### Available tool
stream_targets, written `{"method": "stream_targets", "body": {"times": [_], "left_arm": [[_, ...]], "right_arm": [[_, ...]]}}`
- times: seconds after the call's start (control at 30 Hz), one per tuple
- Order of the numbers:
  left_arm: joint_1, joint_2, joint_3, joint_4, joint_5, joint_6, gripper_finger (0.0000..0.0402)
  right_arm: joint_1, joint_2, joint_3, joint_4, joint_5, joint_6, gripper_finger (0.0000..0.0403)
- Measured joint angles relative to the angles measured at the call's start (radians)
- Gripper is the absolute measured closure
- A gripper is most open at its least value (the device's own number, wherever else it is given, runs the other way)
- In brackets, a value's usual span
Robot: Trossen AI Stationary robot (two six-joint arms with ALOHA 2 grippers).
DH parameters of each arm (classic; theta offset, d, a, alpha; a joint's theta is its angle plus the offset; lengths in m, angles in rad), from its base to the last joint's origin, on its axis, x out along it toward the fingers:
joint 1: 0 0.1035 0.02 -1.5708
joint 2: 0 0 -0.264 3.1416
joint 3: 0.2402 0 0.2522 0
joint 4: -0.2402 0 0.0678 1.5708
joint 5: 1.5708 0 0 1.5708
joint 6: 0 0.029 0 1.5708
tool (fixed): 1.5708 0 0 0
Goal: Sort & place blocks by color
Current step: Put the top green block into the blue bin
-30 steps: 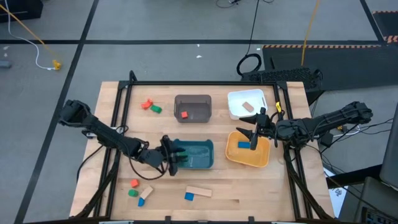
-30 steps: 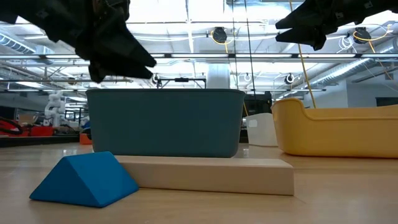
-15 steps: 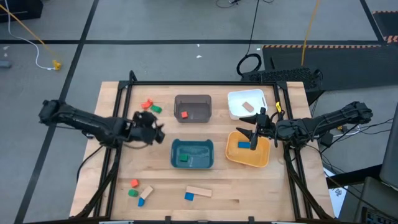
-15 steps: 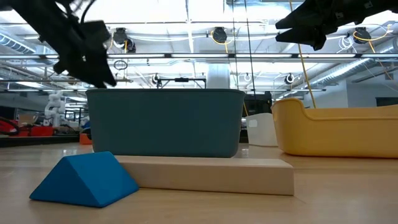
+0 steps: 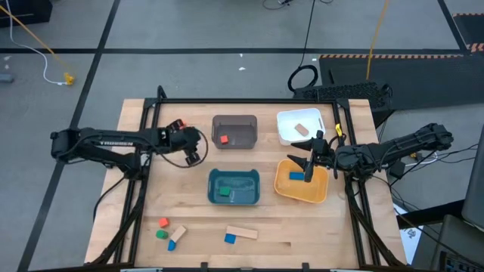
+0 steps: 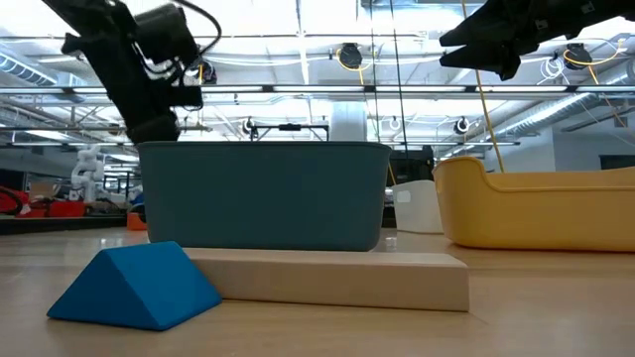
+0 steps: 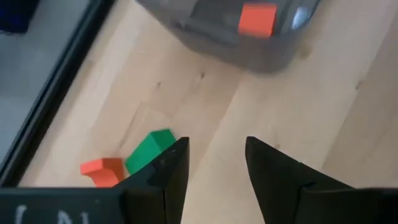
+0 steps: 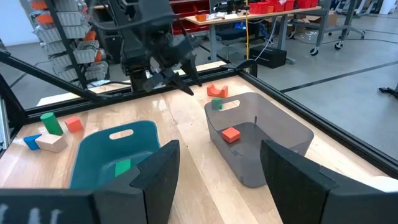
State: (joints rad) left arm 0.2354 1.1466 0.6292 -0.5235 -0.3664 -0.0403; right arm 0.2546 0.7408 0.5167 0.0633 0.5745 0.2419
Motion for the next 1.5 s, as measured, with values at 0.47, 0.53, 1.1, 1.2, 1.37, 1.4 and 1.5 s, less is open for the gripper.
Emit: {"method": "stream_targets", "body": {"times": [0.47,0.53,1.1,1.2,1.37,1.4,1.5], "left_arm": [[0.209,0.091,0.0,0.107,0.084,-0.486,0.0222],[0.221,0.091,0.0,0.132,0.087,-0.578,0.0212],[0.129,0.09,0.0,0.41,0.21,-0.205,0.0201],[0.114,0.09,0.0,0.474,0.21,-0.213,0.0201],[0.111,0.05,0.0,0.557,0.244,-0.381,0.0201],[0.111,0.042,0.001,0.561,0.24,-0.423,0.0202],[0.111,0.022,0.001,0.55,0.235,-0.488,0.0201]], "right_arm": [[0.0,0.0,0.0,0.0,0.0,0.0,0.0188],[0.0,0.0,0.0,0.0,0.0,0.0,0.0188],[0.0,0.0,0.0,0.0,0.0,0.0,0.0188],[0.0,0.0,0.0,0.0,0.0,0.0,0.0188],[0.0,0.0,0.0,0.0,0.0,0.0,0.0188],[0.0,0.0,0.0,0.0,0.0,0.0,0.0188],[0.0,0.0,0.0,0.0,0.0,0.0,0.0188]]}}
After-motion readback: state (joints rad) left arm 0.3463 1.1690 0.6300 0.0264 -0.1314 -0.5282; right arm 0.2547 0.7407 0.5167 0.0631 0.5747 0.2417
